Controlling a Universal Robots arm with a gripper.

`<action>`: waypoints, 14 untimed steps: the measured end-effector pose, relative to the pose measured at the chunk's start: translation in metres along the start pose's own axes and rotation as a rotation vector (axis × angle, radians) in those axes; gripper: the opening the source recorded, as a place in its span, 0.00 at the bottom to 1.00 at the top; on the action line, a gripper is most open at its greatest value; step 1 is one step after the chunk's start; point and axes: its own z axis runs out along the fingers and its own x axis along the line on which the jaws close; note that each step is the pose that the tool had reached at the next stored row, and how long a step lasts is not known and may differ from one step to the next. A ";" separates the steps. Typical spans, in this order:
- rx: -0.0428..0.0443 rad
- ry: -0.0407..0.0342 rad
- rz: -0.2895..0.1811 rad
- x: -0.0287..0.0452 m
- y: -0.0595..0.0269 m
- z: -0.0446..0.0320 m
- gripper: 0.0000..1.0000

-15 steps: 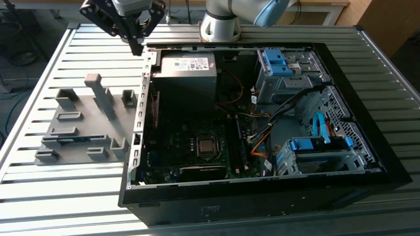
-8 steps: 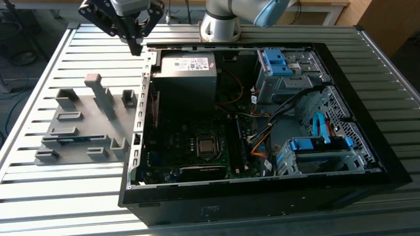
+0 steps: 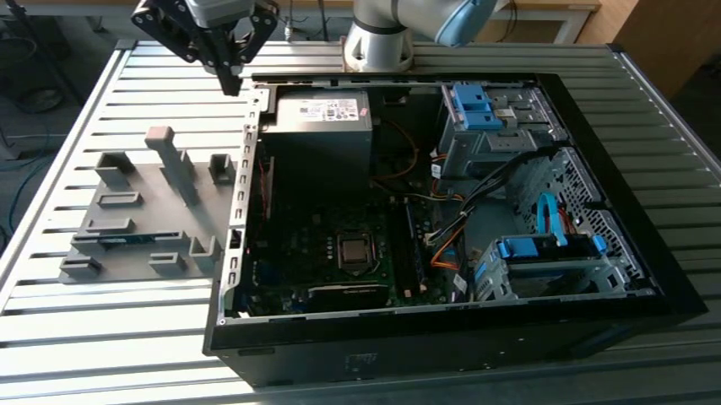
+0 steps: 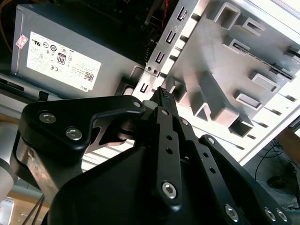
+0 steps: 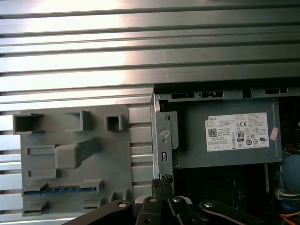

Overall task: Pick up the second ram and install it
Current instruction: 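Reach for the second ram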

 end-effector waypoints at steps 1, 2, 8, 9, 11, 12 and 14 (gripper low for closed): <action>0.0000 0.0000 0.000 0.0003 0.0000 0.0000 0.11; 0.0000 0.0000 0.000 0.0007 0.0000 0.0000 0.11; 0.0000 0.0000 0.000 0.0028 -0.0002 0.0000 0.11; 0.0000 0.0000 0.000 0.0031 -0.0002 0.0000 0.11; 0.0000 0.0000 0.000 0.0037 -0.0003 0.0001 0.11; 0.0000 0.0000 0.000 0.0039 -0.0003 0.0001 0.11; 0.0000 0.0000 0.000 0.0047 -0.0003 0.0001 0.11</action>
